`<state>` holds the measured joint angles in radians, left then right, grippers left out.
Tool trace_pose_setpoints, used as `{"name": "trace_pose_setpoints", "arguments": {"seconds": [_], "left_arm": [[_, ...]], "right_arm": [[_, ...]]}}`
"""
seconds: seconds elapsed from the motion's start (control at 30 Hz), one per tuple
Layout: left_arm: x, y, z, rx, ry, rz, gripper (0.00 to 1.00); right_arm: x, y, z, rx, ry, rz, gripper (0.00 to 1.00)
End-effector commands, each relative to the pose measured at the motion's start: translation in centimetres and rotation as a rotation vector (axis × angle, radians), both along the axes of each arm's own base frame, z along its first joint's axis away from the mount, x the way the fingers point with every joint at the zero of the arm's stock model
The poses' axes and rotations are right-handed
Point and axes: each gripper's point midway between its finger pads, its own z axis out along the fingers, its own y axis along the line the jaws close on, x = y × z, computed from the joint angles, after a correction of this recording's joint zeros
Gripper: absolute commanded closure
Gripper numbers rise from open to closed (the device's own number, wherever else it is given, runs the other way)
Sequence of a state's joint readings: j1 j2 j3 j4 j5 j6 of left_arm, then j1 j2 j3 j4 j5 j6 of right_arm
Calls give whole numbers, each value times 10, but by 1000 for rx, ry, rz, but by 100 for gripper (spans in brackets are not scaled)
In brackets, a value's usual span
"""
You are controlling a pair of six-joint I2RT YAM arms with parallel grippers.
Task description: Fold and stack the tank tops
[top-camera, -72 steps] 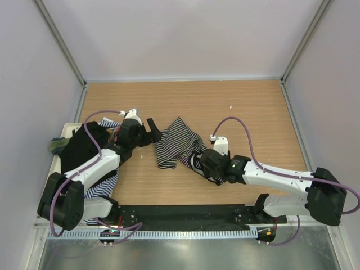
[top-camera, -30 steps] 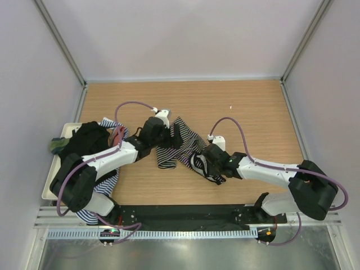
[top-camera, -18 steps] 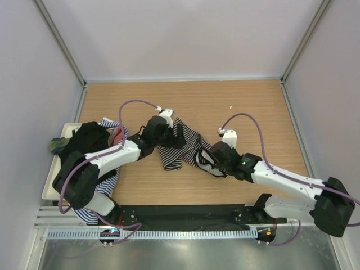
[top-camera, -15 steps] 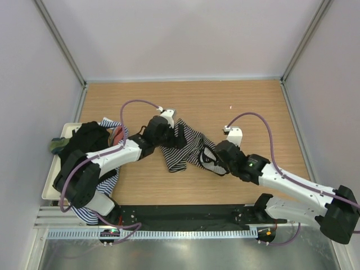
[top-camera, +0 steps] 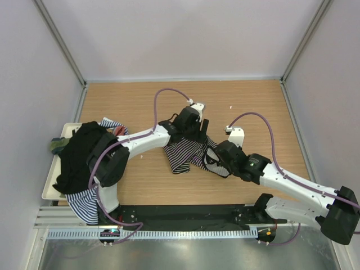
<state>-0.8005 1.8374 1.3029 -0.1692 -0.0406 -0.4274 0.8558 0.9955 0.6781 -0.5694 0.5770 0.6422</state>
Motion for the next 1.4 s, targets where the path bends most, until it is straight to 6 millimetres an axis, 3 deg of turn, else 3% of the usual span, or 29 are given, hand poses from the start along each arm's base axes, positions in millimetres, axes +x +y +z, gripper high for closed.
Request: {"name": "trace_pose_setpoints", "arguments": {"seconds": [0.0,0.47,0.63,0.9,1.13,1.23,1.37], "left_arm": [[-4,6,-17,122,40,-6,32],[-9,-19,-50,149,131,-90,35],[-9,-24,-48,130,136,-106,34],[-22,-32,-24,82,59,-173,27],[-22,-34,-37,199,24,-170,31],[-21,-32,-43,278,-5,-155,40],[-10,-25,-44,340,-31,-103,65]], "right_arm": [[5,-5,12,16,-42,-49,99],[5,-10,14,43,-64,-75,99],[5,-10,14,46,-63,-77,99],[5,-11,13,44,-62,-79,99],[5,-10,14,47,-63,-78,99],[5,-11,14,47,-63,-78,99],[5,-10,13,48,-61,-78,99]]}}
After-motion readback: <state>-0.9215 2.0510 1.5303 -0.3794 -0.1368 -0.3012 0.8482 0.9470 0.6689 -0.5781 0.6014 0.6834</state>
